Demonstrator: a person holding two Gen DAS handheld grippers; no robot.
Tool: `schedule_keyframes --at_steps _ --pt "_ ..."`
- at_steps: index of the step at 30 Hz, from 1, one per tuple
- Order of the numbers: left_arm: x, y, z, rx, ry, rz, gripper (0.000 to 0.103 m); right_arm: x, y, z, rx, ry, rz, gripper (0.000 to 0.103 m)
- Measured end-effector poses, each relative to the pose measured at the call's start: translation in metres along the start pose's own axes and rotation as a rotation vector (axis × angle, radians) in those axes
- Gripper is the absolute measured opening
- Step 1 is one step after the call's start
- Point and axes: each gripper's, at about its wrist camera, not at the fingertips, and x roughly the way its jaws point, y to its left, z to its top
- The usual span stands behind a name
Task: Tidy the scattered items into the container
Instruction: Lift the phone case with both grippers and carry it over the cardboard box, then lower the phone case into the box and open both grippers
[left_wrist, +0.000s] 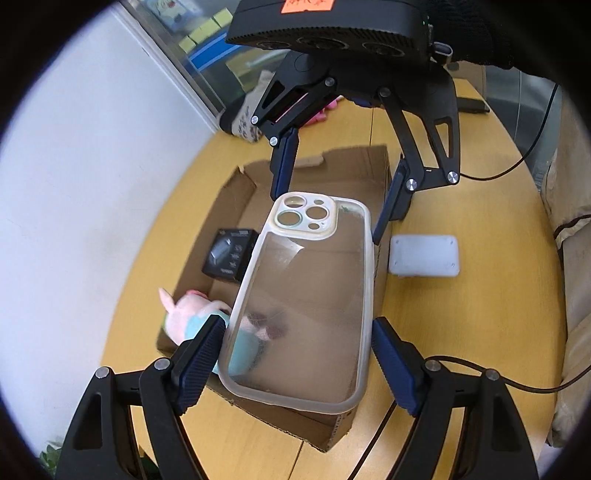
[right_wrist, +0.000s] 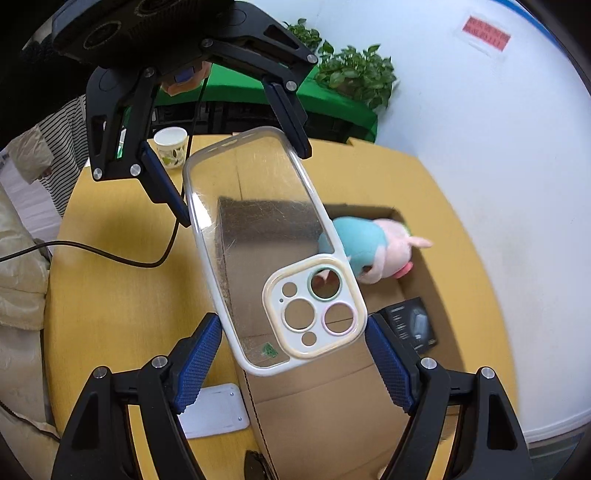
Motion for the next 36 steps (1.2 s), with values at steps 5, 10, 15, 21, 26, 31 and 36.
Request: schedule_keyframes --at_steps 5,10,15,21,26,31,36 --pt "0.034 0.014 -0.017 -0.025 0.024 -0.061 0.08 0.036 -0.016 -0.006 0.03 0.024 0.047 0.083" --pt "0.072 0.027 -0.035 -0.046 0.067 -0.137 0.08 0.079 -0.028 -0.012 0.056 0.063 0.102 0.083" --pt "0.107 0.035 -0.047 -0.066 0.095 -0.212 0.08 0.117 -0.044 -0.024 0.112 0.076 0.19 0.083" --pt "0.15 0.038 -0.065 -0.086 0.192 -0.324 0.08 0.164 -0.049 -0.035 0.154 0.133 0.298 0.083" --pt "0.17 0.045 -0.076 -0.17 0.268 -0.427 0.082 0.187 -0.051 -0.039 0.193 0.154 0.4 0.084" --pt "0.17 0.039 -0.075 -0.171 0.304 -0.438 0.082 0.197 -0.053 -0.044 0.264 0.177 0.474 0.086" --pt "0.155 0.031 -0.078 -0.152 0.337 -0.351 0.082 0.182 -0.044 -0.038 0.279 0.173 0.391 0.096"
